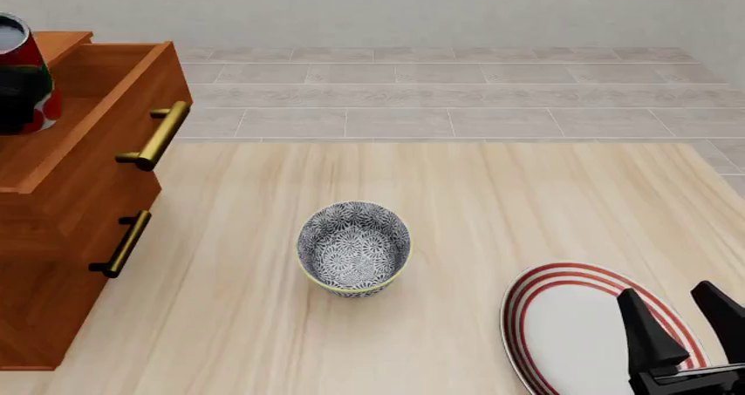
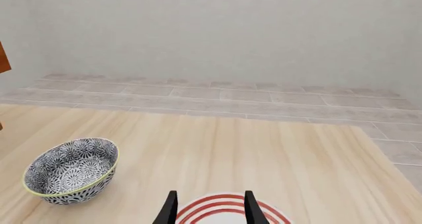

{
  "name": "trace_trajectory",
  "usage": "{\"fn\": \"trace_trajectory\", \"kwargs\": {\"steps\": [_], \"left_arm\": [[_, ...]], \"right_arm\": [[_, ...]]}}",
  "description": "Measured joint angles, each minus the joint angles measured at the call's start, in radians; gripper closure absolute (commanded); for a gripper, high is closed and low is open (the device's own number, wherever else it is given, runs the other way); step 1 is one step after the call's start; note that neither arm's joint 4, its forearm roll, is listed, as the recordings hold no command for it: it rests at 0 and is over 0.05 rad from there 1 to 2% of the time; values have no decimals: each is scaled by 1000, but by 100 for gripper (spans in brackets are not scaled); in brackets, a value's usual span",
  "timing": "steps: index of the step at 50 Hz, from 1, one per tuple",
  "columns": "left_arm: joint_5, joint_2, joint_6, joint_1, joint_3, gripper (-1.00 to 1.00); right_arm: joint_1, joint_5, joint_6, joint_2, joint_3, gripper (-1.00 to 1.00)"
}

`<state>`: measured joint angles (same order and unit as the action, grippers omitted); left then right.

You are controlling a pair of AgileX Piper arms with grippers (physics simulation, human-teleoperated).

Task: Put the ketchup in the top drawer of the cabinet.

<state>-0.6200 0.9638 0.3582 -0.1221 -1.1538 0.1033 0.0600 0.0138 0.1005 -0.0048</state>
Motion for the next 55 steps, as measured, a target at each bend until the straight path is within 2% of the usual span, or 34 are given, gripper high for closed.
{"fn": "trace_trajectory", "kwargs": {"steps": [55], "left_arm": [[89, 74, 23, -42, 87, 100]], "right_arm": [[8, 48, -1, 61, 4, -100]]}}
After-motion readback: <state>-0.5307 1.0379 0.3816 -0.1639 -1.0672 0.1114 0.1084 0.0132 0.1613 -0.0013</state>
